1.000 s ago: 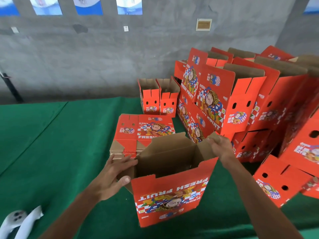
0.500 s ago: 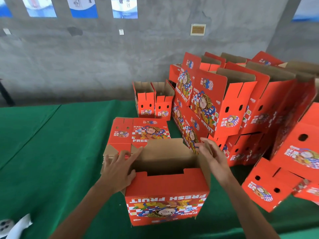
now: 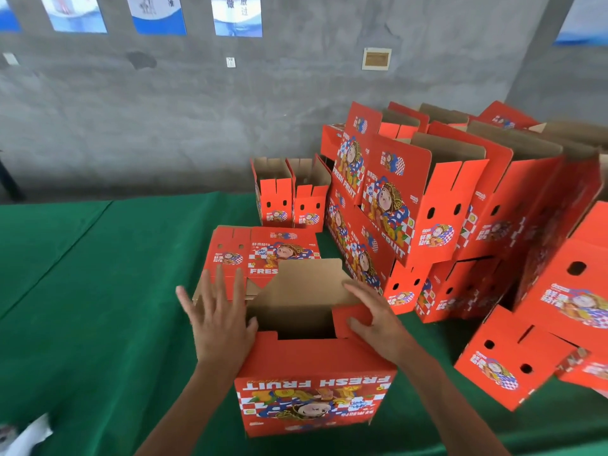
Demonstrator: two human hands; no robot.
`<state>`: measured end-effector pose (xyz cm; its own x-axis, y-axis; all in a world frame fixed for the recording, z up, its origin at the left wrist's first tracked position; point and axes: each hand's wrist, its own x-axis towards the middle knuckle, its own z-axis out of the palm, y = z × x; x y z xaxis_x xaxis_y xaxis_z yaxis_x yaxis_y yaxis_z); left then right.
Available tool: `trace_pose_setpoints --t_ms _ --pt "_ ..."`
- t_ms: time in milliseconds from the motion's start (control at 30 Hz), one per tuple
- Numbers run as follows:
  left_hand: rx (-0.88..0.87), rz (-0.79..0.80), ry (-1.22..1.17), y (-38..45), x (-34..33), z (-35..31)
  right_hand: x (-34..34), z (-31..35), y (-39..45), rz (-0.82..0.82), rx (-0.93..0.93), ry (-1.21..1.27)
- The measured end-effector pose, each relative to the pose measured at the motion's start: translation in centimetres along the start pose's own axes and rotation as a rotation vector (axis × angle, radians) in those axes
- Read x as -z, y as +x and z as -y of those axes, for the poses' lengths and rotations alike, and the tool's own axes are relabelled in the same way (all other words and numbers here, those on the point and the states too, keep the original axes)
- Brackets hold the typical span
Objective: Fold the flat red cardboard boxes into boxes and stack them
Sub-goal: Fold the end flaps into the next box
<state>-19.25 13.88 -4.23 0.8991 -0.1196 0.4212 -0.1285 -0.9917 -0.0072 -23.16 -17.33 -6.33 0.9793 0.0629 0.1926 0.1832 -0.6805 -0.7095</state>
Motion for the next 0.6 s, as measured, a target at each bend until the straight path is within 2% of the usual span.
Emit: trace_pose_setpoints --t_ms 67,167,233,300,333,400,467,533,600 --pt "0.052 -0.112 -0.180 -0.5 -0.1 -0.3 0.0 0.1 0.0 0.005 -0.039 -0.006" --pt "0.023 -0.261 -0.488 -1.3 0.0 -1.5 0.2 -0.2 0.3 0.000 -0.115 -0.007" --pt "0.015 -0.344 -0.469 -1.9 0.0 -1.8 0.1 -0.2 0.4 -0.005 -0.144 0.000" --pt "0.115 -0.388 -0.422 -2.2 -0.5 -1.1 -0.3 -0.2 0.6 -0.005 -0.151 -0.009" --pt "0.179 -0.386 -0.505 -2.4 -0.6 -1.0 -0.4 -0.4 0.7 -0.012 -0.153 -0.013" --pt "0.281 -0.307 -0.839 -3.1 -0.6 -1.0 -0.5 -0.7 0.8 -0.029 -0.157 -0.006" --pt "0.269 -0.184 -1.040 -3.8 -0.8 -1.2 -0.4 -0.8 1.0 -0.030 -0.153 0.014" --pt "0.116 -0.057 -0.966 -4.7 -0.9 -1.2 -0.5 -0.9 1.0 -0.029 -0.135 0.031" --pt "-0.032 -0.009 -0.899 -5.2 -1.8 -1.0 -0.6 -1.1 0.9 -0.039 -0.115 0.047"
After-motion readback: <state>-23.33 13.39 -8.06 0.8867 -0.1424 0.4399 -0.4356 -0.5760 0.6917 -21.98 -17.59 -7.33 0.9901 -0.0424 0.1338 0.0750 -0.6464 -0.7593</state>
